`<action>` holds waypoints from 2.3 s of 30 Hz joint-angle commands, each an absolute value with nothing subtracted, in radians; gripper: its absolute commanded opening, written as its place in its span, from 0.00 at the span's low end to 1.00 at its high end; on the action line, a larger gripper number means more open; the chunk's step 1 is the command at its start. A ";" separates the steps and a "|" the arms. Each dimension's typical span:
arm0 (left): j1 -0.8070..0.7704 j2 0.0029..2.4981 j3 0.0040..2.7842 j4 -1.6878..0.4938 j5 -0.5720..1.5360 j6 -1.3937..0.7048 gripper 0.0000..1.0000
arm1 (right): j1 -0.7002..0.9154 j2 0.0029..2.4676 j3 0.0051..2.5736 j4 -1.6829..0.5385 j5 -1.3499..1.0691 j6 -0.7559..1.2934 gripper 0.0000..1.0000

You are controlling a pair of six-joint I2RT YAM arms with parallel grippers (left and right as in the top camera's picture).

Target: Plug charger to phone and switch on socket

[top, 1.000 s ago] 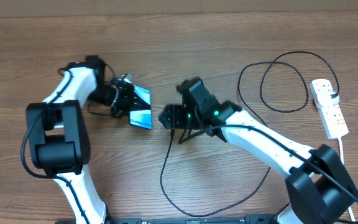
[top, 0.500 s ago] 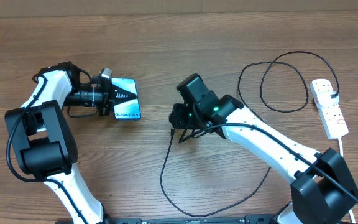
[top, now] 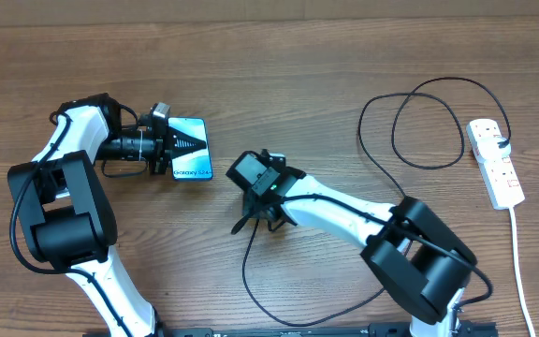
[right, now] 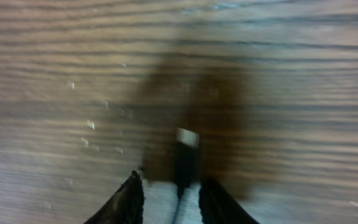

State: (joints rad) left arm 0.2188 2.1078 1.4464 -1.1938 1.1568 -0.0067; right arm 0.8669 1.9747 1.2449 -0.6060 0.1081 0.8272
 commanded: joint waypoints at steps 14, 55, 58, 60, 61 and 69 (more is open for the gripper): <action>0.221 2.106 1.448 -1.216 1.152 0.020 0.04 | 0.873 2.046 1.242 -0.611 0.183 0.838 0.19; 0.222 2.105 1.448 -1.371 1.502 0.312 0.04 | 0.547 1.640 1.333 -0.836 -0.568 0.333 0.04; 0.222 2.093 1.448 -1.571 1.581 0.566 0.04 | 0.513 1.584 1.333 -0.862 -0.659 0.282 0.04; 0.222 2.076 1.446 -1.692 1.581 0.719 0.04 | 0.506 1.556 1.333 -0.886 -0.702 0.250 0.04; 0.222 2.055 1.443 -1.692 1.556 0.713 0.04 | 0.506 1.546 1.332 -0.898 -0.724 0.230 0.04; 0.201 1.845 1.443 -1.692 1.568 0.663 0.04 | 0.506 1.503 1.330 -1.043 -0.903 0.038 0.04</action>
